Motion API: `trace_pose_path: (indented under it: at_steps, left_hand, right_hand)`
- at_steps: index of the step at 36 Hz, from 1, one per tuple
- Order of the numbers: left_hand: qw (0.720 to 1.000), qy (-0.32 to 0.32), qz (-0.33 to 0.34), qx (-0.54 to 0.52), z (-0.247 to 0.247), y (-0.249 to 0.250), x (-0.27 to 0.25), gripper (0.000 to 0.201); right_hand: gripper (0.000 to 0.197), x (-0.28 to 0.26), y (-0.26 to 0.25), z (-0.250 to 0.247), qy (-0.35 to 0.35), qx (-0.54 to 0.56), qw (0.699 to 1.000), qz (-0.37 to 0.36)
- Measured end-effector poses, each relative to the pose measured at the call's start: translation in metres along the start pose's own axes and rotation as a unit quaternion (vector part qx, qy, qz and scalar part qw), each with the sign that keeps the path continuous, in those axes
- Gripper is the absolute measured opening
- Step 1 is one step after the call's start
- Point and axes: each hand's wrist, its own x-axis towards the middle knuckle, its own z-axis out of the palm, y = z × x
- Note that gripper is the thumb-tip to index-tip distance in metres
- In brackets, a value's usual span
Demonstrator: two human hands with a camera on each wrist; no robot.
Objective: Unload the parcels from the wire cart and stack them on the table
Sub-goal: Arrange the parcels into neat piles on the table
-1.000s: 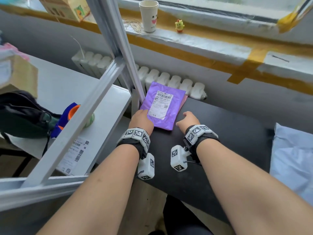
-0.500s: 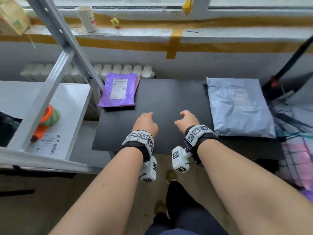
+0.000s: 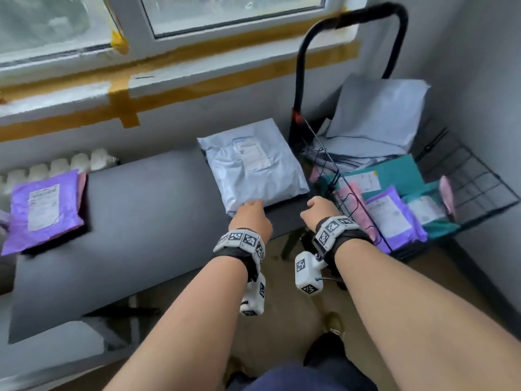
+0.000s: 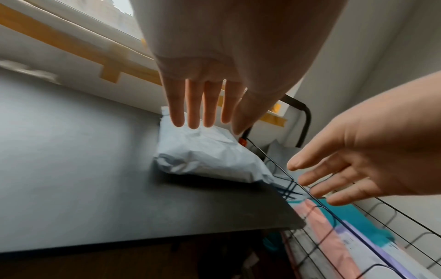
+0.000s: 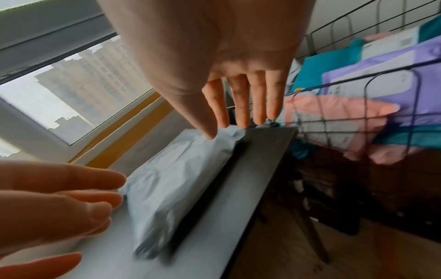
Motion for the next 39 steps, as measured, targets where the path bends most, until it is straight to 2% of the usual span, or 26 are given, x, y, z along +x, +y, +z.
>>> trace_pose_path:
  at_steps: [4,7,9,12,17,24,32,39]
  left_hand:
    - [1.000,-0.017,0.020,0.008,0.032,0.064,0.022,0.050]
    - [0.999,-0.039,0.023,0.010,0.062,0.113,0.034,0.050]
    - [0.998,-0.047,0.029,0.014,0.082,0.143,0.043,0.049]
    - [0.998,-0.054,0.028,0.009,0.107,0.182,0.054,0.049]
    - [0.997,-0.068,0.026,0.012,0.133,0.229,0.071,0.047]
    - [0.995,-0.098,-0.005,0.018,0.150,0.257,0.091,0.051]
    - [0.996,-0.087,-0.018,0.020,0.159,0.263,0.102,0.043]
    - [0.997,-0.077,-0.022,0.020,0.161,0.263,0.100,0.038]
  right_hand:
    - [0.034,0.029,0.060,-0.039,0.005,0.016,1.000,-0.004]
    - [0.054,0.054,0.104,-0.065,0.008,0.054,0.998,0.003]
    - [0.041,0.070,0.132,-0.082,0.021,0.036,0.999,0.030]
    - [0.035,0.094,0.172,-0.103,0.020,0.025,0.997,0.072]
    - [0.040,0.127,0.218,-0.121,0.000,0.004,0.995,0.103]
    - [0.038,0.154,0.251,-0.116,-0.039,-0.021,0.992,0.115]
    - [0.038,0.170,0.259,-0.102,-0.090,-0.030,0.988,0.120]
    - [0.015,0.177,0.260,-0.093,-0.114,-0.042,0.988,0.100]
